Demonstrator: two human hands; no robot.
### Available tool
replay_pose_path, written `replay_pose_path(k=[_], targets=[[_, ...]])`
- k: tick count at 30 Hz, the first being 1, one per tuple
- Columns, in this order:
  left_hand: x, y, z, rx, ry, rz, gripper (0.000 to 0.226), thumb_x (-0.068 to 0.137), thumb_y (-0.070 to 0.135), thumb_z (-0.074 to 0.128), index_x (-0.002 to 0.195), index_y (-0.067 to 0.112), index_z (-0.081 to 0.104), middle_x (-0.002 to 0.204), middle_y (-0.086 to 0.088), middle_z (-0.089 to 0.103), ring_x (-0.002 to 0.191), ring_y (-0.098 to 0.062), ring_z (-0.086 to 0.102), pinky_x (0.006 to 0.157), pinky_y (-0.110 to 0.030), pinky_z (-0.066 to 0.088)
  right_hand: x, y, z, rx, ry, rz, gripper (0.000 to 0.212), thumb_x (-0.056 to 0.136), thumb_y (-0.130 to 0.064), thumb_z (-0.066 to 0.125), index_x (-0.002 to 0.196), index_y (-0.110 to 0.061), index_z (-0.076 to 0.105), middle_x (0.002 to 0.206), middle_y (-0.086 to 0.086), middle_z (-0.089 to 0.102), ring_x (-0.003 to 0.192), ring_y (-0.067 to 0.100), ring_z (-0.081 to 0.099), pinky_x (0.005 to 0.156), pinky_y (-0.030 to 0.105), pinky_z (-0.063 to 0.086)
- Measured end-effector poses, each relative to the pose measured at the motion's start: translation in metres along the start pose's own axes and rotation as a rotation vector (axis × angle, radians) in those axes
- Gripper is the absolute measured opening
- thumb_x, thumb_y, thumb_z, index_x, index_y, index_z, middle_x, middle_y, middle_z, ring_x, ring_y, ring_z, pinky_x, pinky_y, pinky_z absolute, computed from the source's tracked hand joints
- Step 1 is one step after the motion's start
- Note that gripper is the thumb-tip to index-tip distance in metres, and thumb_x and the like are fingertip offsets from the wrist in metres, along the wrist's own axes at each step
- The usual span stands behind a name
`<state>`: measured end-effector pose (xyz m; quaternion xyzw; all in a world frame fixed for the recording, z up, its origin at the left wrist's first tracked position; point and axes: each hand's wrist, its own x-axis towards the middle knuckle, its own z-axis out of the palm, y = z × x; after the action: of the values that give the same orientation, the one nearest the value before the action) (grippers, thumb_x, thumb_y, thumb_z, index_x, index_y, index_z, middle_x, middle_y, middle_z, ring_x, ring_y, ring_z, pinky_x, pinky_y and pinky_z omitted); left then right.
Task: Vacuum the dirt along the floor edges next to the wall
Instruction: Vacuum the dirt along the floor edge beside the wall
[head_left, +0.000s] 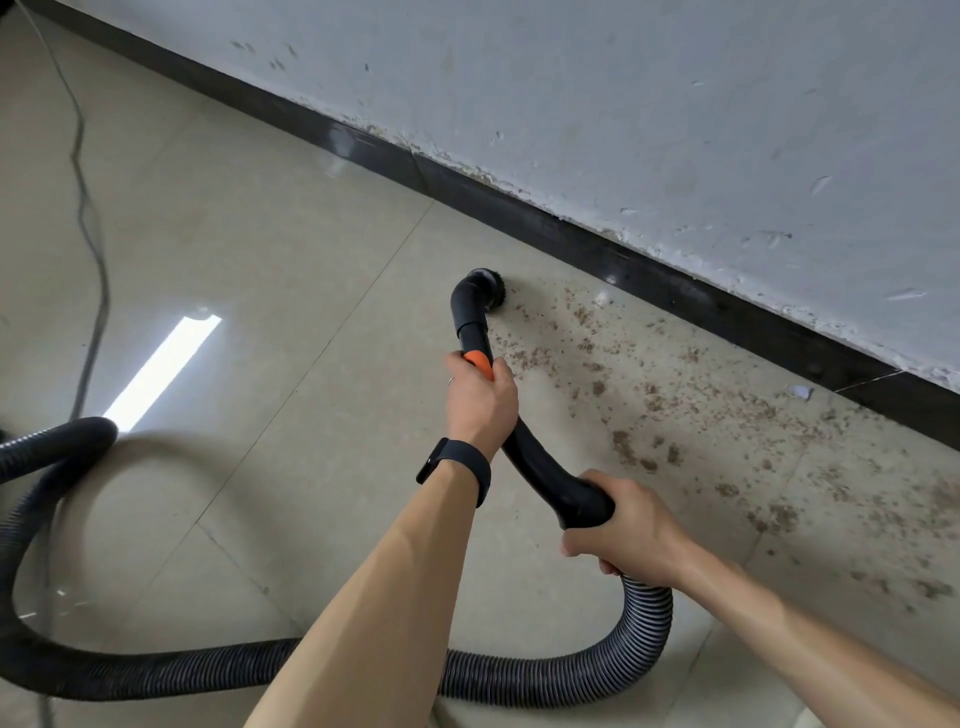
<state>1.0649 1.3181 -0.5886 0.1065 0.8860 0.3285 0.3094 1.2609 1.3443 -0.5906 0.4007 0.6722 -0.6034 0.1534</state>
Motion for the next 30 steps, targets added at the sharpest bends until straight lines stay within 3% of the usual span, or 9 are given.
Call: replay_pose_path(k=[4, 9, 17, 24, 30], targets=[[0.002, 0.0, 0.006, 0.058, 0.047, 0.096, 0.016, 0.101, 0.025, 0.046, 0.104, 0.011, 0.037, 0.098, -0.009, 0.052, 0.083, -0.026, 0.051, 0.071, -0.031, 0.038, -0.002, 0.002, -0.004, 0.018, 0.003, 0.004, 0.029, 0.065, -0.025, 0.084, 0.086, -0.025, 0.064, 0.063, -0.005, 0.065, 0.05, 0.015, 0.065, 0.052, 0.032, 0.052], [-0.001, 0.01, 0.013, -0.038, -0.017, -0.01, 0.027, 0.101, 0.027, 0.044, 0.118, 0.009, 0.033, 0.085, -0.005, 0.052, 0.068, -0.018, 0.052, 0.053, -0.029, 0.037, -0.004, 0.006, -0.009, 0.027, 0.021, 0.005, 0.029, 0.066, -0.024, 0.084, 0.086, -0.026, 0.064, 0.059, -0.007, 0.063, 0.05, 0.014, 0.065, 0.053, 0.032, 0.052], [-0.001, 0.02, 0.027, -0.02, -0.04, 0.02, 0.025, 0.101, 0.029, 0.044, 0.116, 0.012, 0.033, 0.087, -0.005, 0.055, 0.07, -0.021, 0.056, 0.061, -0.032, 0.042, -0.009, 0.011, -0.019, 0.059, 0.036, 0.016, 0.029, 0.066, -0.024, 0.085, 0.086, -0.026, 0.064, 0.064, -0.006, 0.064, 0.051, 0.014, 0.065, 0.055, 0.034, 0.054], [-0.005, 0.029, 0.036, -0.001, -0.053, 0.041, 0.025, 0.101, 0.028, 0.044, 0.116, 0.011, 0.033, 0.082, -0.004, 0.054, 0.065, -0.019, 0.054, 0.052, -0.03, 0.038, -0.013, 0.014, -0.027, 0.075, 0.042, 0.028, 0.029, 0.068, -0.023, 0.085, 0.089, -0.025, 0.064, 0.059, -0.009, 0.064, 0.051, 0.013, 0.065, 0.053, 0.027, 0.052], [-0.009, 0.037, 0.048, -0.005, -0.075, 0.059, 0.023, 0.099, 0.022, 0.045, 0.114, 0.007, 0.035, 0.079, -0.006, 0.052, 0.063, -0.024, 0.052, 0.054, -0.031, 0.04, -0.021, 0.021, -0.03, 0.118, 0.072, 0.062, 0.029, 0.068, -0.023, 0.084, 0.089, -0.027, 0.064, 0.058, -0.011, 0.063, 0.051, 0.013, 0.064, 0.053, 0.026, 0.051]])
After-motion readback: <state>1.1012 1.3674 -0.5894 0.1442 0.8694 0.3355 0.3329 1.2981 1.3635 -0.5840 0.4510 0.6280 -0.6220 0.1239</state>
